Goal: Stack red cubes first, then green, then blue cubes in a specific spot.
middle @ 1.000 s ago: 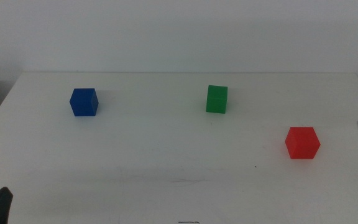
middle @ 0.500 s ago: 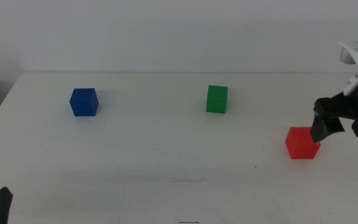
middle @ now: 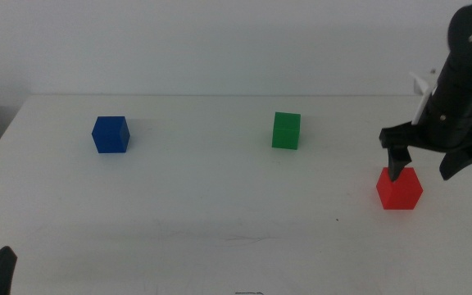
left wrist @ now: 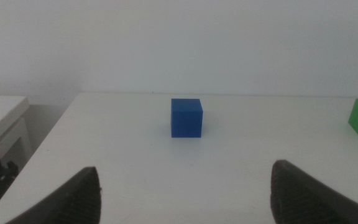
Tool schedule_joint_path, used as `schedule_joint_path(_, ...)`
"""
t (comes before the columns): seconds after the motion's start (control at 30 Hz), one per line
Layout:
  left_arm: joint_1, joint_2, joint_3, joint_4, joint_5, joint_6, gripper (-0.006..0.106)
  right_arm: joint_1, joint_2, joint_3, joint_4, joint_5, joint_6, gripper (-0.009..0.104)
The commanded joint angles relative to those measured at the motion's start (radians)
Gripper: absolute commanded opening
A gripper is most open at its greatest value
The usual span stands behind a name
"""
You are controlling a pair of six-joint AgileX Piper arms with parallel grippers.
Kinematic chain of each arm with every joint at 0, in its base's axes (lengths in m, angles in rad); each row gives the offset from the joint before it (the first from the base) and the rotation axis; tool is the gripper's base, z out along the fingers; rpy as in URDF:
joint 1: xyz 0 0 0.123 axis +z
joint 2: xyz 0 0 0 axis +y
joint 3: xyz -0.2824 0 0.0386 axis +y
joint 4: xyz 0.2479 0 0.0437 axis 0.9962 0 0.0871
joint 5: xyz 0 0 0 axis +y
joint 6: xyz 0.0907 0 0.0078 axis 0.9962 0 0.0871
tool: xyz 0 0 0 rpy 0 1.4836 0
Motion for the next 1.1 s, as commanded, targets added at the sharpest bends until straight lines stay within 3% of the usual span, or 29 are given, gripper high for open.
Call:
schedule_joint_path(0.0,-0.001,-0.02,-0.003,-0.007,-0.088,-0.002,0.094,-0.014,-0.016,-0.035,-0.02,-0.026,0.005,0.094)
schedule_joint_path(0.53,-0.001,-0.02,-0.003,-0.007,-0.088,-0.002,0.094,-0.015,0.114,-0.035,-0.039,-0.22,0.002,0.094)
schedule_joint_path(0.67,-0.001,-0.02,-0.003,-0.007,-0.088,-0.002,0.094,-0.015,0.147,-0.035,-0.039,-0.247,-0.009,0.089)
schedule_joint_path(0.77,-0.001,-0.02,-0.003,-0.007,-0.088,-0.002,0.094,-0.022,0.165,-0.035,-0.038,-0.248,-0.017,0.072)
schedule_joint_path(0.87,-0.001,-0.02,-0.003,-0.007,-0.088,-0.002,0.094,-0.027,0.174,-0.035,-0.04,-0.238,-0.017,0.042)
schedule_joint_path(0.97,-0.001,-0.02,-0.003,-0.007,-0.088,-0.002,0.094,-0.03,0.167,-0.035,-0.042,-0.226,-0.015,0.003)
schedule_joint_path(1.07,-0.001,-0.02,-0.003,-0.007,-0.088,-0.002,0.094,-0.019,0.136,-0.035,-0.042,-0.196,0.014,-0.001)
